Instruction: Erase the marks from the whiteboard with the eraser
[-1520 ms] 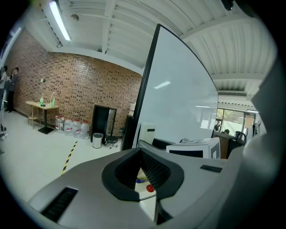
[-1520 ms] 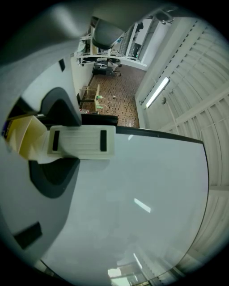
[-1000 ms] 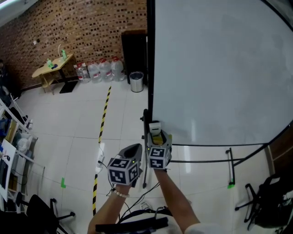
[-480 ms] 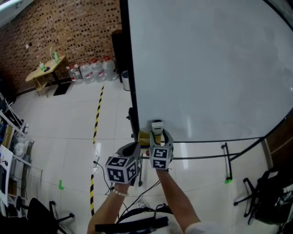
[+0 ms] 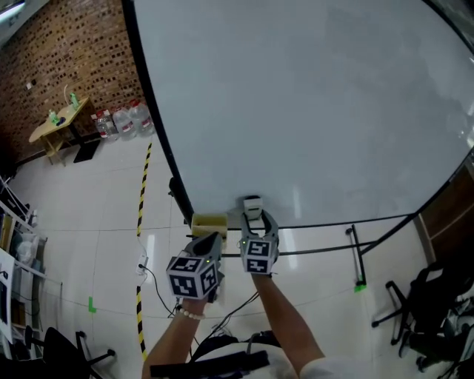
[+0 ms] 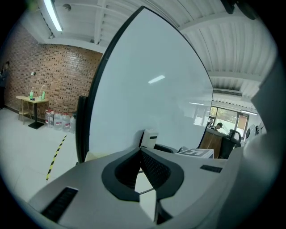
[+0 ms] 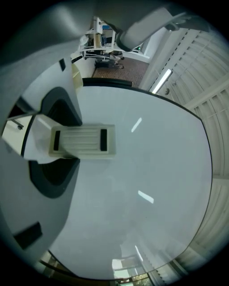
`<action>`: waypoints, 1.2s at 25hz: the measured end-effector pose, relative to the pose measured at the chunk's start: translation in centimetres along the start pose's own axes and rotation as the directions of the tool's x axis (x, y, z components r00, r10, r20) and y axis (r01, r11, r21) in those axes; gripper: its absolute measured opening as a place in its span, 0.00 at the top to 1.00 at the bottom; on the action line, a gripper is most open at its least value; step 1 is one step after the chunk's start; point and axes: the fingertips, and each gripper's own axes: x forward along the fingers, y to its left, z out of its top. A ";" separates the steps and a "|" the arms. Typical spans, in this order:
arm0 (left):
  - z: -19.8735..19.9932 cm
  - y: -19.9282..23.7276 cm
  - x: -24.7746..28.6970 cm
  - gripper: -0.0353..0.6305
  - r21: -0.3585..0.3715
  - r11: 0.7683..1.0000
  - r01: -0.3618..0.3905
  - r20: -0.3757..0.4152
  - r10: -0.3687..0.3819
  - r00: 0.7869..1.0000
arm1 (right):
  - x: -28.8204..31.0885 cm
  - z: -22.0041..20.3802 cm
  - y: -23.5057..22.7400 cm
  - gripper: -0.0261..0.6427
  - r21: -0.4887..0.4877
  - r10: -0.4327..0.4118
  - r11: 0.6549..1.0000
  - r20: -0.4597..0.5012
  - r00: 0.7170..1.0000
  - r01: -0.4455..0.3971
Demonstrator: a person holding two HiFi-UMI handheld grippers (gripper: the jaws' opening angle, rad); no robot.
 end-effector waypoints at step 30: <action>-3.5 -19.7 15.0 0.97 0.003 1.000 0.005 -0.049 -0.005 0.999 | -4.6 -3.0 -27.5 0.58 0.067 -0.088 0.994 -0.043 0.995 0.090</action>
